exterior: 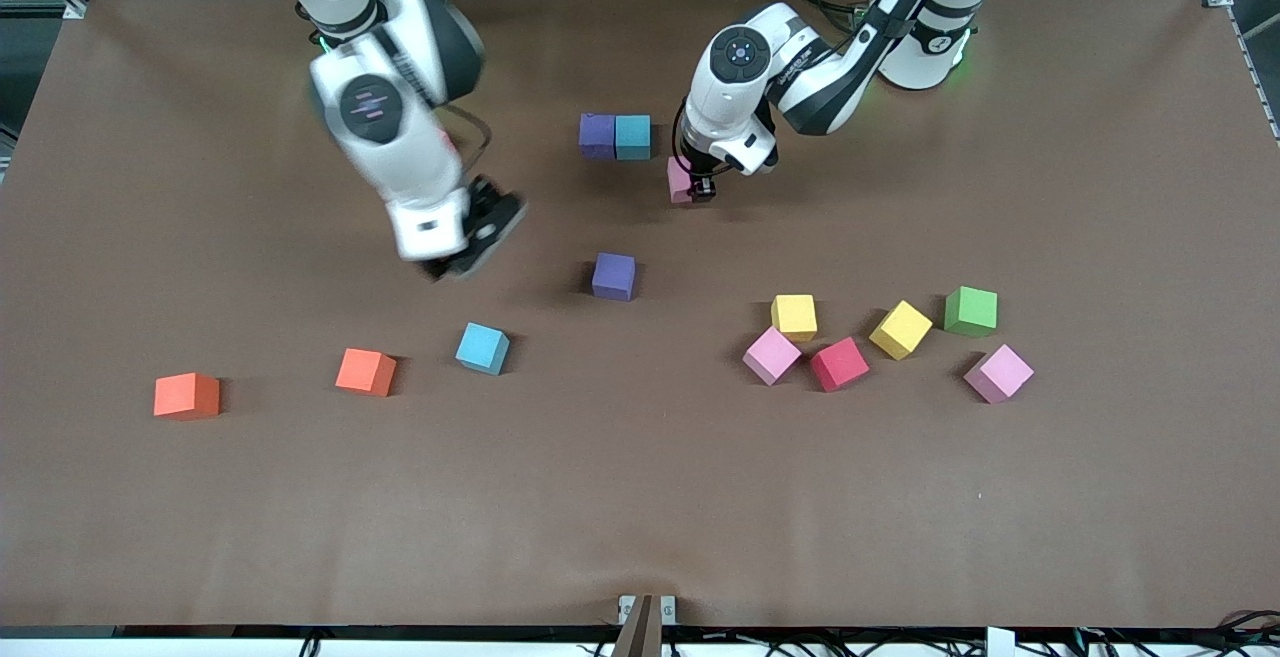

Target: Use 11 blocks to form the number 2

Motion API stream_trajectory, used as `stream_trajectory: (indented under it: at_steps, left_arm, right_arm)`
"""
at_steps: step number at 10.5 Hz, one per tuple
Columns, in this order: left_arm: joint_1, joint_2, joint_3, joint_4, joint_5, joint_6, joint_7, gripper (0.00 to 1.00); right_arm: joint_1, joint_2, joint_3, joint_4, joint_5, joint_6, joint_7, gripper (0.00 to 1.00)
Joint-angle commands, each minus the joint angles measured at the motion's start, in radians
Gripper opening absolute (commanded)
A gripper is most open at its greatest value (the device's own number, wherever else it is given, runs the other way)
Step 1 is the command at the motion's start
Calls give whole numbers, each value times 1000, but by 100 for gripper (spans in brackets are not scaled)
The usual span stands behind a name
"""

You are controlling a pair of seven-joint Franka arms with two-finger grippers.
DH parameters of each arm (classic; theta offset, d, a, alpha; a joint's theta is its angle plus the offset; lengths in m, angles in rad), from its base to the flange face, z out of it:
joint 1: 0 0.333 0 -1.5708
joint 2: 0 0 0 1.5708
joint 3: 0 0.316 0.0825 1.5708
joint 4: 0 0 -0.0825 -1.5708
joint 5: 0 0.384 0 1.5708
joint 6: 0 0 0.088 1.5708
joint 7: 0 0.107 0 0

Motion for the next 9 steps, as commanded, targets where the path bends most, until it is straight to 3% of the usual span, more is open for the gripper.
stream_trajectory:
  at_steps: [1,5,8,9]
  left_arm:
    - [-3,-34,-42,-80,-18,66,-16,31]
    - [-3,-34,-97,-109,-18,109,-53,31]
    - [-26,-22,-114,-111,-12,129,-51,29]
    - [-29,-12,-114,-111,-12,131,-51,30]
  right_arm:
    - [-51,19,-109,51,6,-14,6,100]
    - [-77,36,-264,74,8,-22,40,100]
    - [-65,90,-266,77,14,4,251,100]
    - [-49,107,-264,81,52,16,300,100]
